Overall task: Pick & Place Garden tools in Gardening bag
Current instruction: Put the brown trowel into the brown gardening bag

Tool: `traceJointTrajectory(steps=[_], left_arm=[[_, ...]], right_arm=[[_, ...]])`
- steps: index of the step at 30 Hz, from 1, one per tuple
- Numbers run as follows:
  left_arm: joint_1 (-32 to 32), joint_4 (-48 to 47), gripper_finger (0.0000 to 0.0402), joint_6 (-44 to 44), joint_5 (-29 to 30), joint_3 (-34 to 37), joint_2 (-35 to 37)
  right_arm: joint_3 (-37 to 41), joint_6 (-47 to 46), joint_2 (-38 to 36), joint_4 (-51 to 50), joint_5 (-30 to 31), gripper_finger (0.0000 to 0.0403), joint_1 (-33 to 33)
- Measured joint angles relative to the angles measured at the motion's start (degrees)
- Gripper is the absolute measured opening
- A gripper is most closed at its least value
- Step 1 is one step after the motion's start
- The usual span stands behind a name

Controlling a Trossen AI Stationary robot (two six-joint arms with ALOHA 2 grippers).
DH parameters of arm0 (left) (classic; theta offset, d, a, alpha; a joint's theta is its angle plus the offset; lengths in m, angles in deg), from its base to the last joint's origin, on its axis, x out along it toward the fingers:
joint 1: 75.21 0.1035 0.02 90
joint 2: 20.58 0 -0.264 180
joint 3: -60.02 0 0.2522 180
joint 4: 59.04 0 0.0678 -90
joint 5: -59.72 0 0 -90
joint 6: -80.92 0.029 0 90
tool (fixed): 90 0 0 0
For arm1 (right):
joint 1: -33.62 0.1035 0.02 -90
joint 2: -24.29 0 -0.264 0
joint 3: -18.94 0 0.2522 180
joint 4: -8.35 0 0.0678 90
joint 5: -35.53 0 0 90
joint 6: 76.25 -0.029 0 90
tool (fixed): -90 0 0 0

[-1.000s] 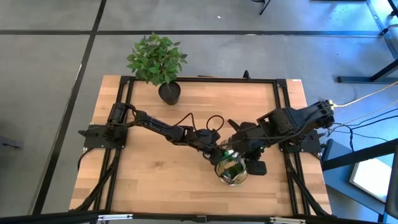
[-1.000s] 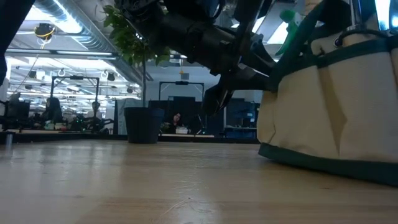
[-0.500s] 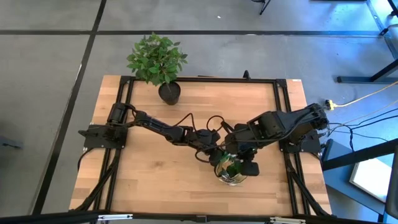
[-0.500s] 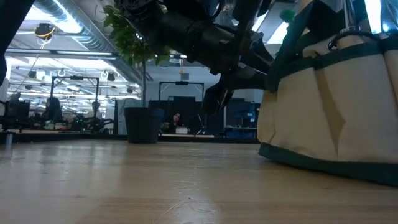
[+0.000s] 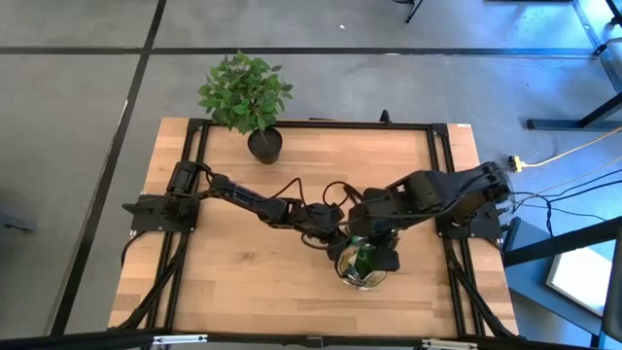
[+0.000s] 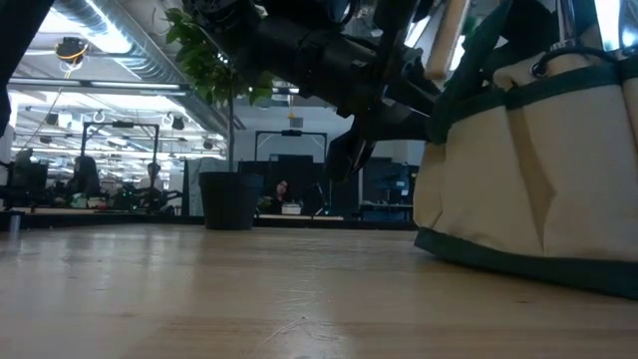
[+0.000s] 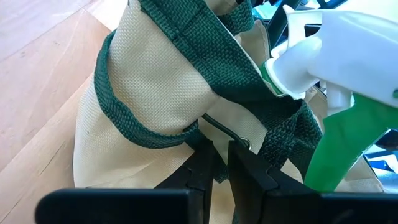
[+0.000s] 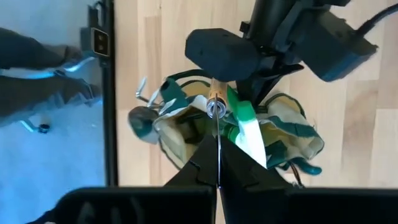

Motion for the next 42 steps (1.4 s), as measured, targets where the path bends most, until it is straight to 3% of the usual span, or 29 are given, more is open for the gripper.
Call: traceJointTrajectory(steps=[6, 23, 28, 35, 42], left_arm=[[0.0, 0.1, 0.004, 0.0, 0.1, 0.0, 0.0], [-0.1, -1.0, 0.004, 2.1, -0.6, 0.1, 2.0], [-0.1, -1.9, 0.004, 2.8, -0.1, 0.1, 2.9], [-0.1, -8.5, 0.004, 0.8, 5.6, 0.1, 4.4], [-0.2, -10.2, 0.004, 0.4, 3.7, 0.0, 4.5]], right_arm=[[0.1, 1.6, 2.8, 0.0, -3.2, 0.0, 0.0], [3.0, 0.8, 2.6, 0.0, -4.4, 0.0, 0.0], [5.6, 0.0, 2.4, 0.1, -4.4, 0.0, 0.1], [9.0, -0.8, 2.4, 0.0, -3.1, 0.0, 0.1], [9.0, -1.7, 2.4, 0.0, -1.5, 0.0, -0.3]])
